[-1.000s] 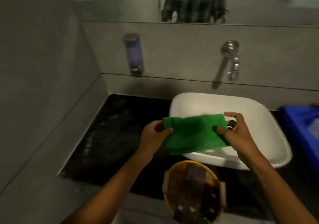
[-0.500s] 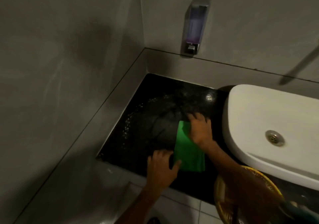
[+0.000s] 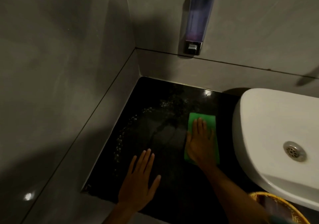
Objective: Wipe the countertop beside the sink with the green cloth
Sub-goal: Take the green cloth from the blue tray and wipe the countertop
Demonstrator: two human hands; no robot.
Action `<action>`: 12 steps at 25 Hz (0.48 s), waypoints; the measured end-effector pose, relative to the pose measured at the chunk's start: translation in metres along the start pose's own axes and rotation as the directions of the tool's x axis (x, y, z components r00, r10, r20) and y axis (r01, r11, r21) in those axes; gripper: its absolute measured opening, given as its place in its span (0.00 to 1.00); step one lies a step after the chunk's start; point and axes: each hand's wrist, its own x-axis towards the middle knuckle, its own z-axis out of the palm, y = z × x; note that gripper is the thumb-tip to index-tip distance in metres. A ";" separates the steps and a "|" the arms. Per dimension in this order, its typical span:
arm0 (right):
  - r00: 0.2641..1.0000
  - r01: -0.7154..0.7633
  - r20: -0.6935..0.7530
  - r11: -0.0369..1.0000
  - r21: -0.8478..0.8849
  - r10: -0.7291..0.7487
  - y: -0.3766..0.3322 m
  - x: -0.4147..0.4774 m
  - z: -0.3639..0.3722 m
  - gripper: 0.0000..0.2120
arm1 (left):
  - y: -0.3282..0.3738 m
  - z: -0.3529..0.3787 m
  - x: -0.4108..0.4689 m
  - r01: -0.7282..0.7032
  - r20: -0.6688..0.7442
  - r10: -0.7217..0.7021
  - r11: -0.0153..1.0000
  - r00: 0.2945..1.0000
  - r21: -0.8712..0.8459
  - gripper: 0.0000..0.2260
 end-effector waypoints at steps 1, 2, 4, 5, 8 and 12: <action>1.000 0.009 0.003 1.000 -0.005 -0.009 0.003 0.023 -0.001 0.27 | -0.001 0.001 0.001 0.006 0.003 -0.006 1.000 1.000 -0.011 0.30; 1.000 0.014 -0.004 1.000 -0.018 -0.014 0.004 0.044 -0.002 0.26 | -0.001 0.002 0.002 0.012 0.002 -0.012 1.000 1.000 -0.019 0.30; 0.999 0.049 -0.007 0.998 -0.028 -0.049 -0.002 0.084 -0.006 0.25 | -0.002 0.002 0.005 0.021 0.002 -0.021 0.999 1.000 -0.029 0.31; 0.995 0.099 0.012 0.995 -0.019 -0.098 -0.012 0.100 -0.008 0.24 | -0.003 0.001 0.006 0.020 0.008 -0.020 0.999 1.000 -0.027 0.31; 0.941 0.331 0.081 0.944 0.000 -0.330 -0.054 0.122 -0.002 0.25 | -0.003 0.000 0.007 0.020 0.011 -0.020 1.000 1.000 -0.007 0.32; 0.808 0.575 0.137 0.818 0.025 -0.573 -0.091 0.089 0.002 0.25 | 0.000 -0.004 0.005 0.039 0.029 -0.038 0.999 0.999 -0.015 0.32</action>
